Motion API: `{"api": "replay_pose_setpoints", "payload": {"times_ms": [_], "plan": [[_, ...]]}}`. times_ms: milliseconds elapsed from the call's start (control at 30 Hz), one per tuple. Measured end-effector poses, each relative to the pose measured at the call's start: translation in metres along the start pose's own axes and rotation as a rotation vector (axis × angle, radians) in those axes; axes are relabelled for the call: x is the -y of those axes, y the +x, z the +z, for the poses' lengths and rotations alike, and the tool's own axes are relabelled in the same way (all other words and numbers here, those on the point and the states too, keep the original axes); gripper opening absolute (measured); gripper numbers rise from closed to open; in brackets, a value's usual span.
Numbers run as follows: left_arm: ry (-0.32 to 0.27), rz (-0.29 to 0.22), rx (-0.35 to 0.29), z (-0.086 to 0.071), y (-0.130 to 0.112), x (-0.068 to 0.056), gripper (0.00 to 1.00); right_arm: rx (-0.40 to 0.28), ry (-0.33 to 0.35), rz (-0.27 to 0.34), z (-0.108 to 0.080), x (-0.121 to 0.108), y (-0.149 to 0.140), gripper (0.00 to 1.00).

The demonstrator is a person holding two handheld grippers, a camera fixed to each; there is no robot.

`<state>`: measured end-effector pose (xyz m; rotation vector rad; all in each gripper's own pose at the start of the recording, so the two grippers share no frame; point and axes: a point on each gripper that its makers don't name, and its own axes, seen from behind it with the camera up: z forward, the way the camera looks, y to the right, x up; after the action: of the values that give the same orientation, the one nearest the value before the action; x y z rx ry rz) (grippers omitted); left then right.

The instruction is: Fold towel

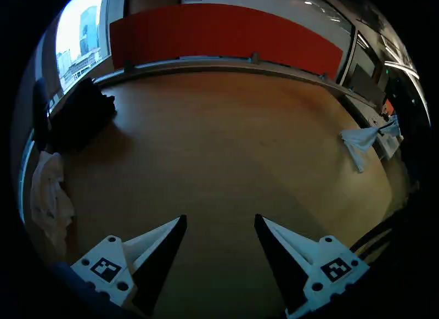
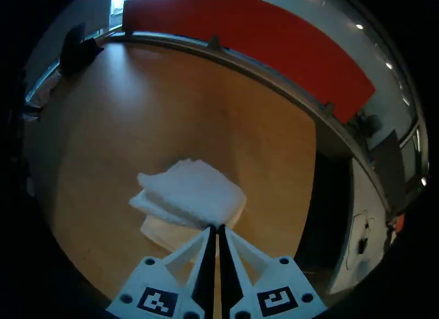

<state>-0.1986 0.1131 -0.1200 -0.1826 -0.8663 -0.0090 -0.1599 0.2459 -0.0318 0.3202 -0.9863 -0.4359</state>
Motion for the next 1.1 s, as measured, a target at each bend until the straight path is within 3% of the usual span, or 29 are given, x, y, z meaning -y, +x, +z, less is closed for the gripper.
{"api": "replay_pose_setpoints", "payload": {"times_ms": [200,800,1100], "plan": [[0.004,0.001,0.001,0.000,-0.001,0.001,0.92,0.011,-0.030,-0.027,0.003,0.001,-0.012,0.03],[0.014,-0.002,0.006,0.000,-0.002,0.005,0.92,0.113,-0.073,0.012,0.026,0.005,-0.054,0.03],[0.020,0.000,0.006,-0.001,-0.003,0.007,0.91,0.174,-0.094,0.062,0.040,0.013,-0.082,0.03]]}}
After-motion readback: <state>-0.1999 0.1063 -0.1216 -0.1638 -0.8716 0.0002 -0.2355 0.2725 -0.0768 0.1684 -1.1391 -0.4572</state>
